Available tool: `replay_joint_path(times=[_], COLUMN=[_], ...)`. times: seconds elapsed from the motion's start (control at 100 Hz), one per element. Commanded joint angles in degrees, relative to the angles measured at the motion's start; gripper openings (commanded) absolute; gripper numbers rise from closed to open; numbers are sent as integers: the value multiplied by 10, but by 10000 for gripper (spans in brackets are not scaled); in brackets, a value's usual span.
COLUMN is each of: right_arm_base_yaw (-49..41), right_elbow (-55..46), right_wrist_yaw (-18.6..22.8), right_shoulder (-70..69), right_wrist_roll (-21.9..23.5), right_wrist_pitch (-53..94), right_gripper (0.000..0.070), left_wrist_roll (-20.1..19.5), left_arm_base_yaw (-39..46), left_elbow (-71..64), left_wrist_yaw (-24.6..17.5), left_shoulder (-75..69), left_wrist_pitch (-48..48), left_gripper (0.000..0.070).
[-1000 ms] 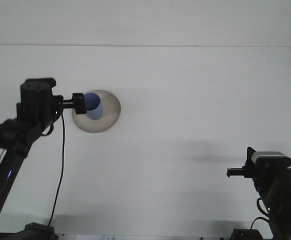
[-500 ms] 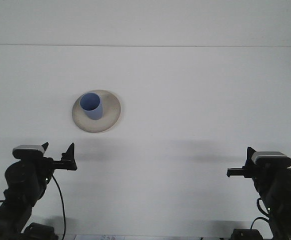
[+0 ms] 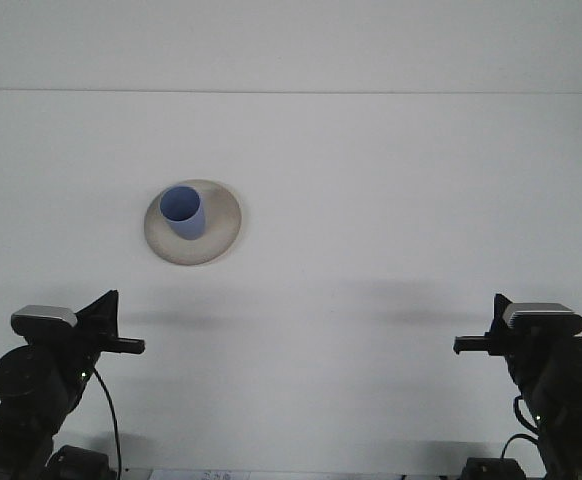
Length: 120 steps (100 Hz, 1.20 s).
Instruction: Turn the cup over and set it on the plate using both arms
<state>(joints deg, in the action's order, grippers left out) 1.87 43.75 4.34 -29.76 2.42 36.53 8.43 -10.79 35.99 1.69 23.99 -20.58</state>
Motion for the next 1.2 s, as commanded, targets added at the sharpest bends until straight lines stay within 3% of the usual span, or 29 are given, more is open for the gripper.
replay_joint_path(times=[0.0,0.4,0.62,0.95,1.19], right_arm_base_yaw=[-1,-1,-1,-1,-1], right_elbow=[3,3,3,3,3], right_wrist_yaw=[-1,-1,0,0,0], right_shoulder=[-3,-3,-3,-3,-3], right_wrist_roll=[4,4,4,4,4], right_wrist_pitch=[-8,-8,-8,-8,-8], right_gripper=[0,0,0,0,0], left_wrist_roll=[-6,-7,-59,-56,-42], left_arm_base_yaw=[-2,-2,1,33,60], left_elbow=[4,4,-19,-227,-319], left_wrist_yaw=[0,0,-1,-47,-95], left_shoulder=[-4,-30,-49,-191,-238], left_wrist_pitch=[7,10,59,234,264], left_gripper=[15,15,15,15,15])
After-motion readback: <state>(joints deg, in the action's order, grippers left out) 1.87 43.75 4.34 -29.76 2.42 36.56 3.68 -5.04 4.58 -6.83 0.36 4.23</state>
